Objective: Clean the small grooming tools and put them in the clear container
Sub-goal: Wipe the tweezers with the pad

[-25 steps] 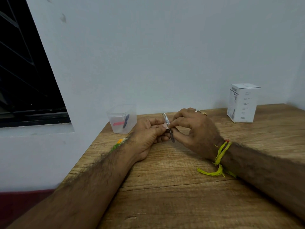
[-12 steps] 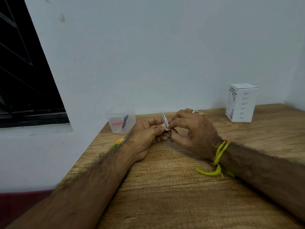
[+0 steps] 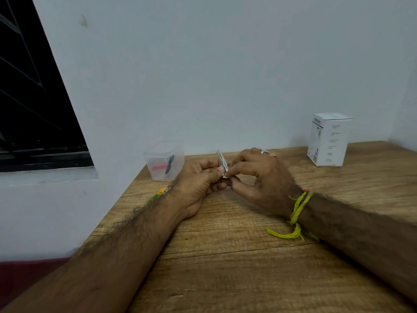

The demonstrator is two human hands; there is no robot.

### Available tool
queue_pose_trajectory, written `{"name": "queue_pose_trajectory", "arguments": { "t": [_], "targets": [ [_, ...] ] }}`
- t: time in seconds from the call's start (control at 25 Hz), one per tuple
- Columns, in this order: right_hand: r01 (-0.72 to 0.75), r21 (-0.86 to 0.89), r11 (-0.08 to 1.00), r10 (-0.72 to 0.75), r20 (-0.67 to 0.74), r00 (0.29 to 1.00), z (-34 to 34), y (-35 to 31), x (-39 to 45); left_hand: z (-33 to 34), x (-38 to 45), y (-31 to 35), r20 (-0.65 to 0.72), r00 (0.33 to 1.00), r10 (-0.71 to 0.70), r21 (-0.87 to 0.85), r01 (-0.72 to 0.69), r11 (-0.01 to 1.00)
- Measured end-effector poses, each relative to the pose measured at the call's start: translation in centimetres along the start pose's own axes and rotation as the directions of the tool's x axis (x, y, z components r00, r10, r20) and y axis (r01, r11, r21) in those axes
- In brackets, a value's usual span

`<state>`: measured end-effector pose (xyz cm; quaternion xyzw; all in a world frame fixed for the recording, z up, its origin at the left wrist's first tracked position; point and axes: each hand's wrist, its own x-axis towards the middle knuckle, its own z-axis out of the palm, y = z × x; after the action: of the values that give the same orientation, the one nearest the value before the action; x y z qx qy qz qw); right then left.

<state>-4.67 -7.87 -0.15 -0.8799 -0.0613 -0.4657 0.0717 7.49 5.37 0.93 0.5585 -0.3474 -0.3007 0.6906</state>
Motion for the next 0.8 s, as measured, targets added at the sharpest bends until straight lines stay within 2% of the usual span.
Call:
{"name": "queue_pose_trajectory", "arguments": {
  "t": [0.16,0.36,0.8],
  "targets": [
    [-0.011,-0.024,1.000,0.010,-0.027,1.000,-0.07,0.06,0.01,-0.02,0.00,0.06,-0.010,1.000,-0.004,-0.006,0.004,1.000],
    [-0.020,-0.040,0.999,0.021,0.027,0.999,0.00,0.33,-0.16,0.01,-0.07,0.01,-0.022,1.000,-0.014,-0.011,0.013,1.000],
    [-0.006,-0.015,1.000,0.007,0.012,1.000,-0.06,0.05,-0.08,0.11,-0.07,0.18,-0.067,0.998,-0.011,-0.062,0.007,0.998]
  ]
}}
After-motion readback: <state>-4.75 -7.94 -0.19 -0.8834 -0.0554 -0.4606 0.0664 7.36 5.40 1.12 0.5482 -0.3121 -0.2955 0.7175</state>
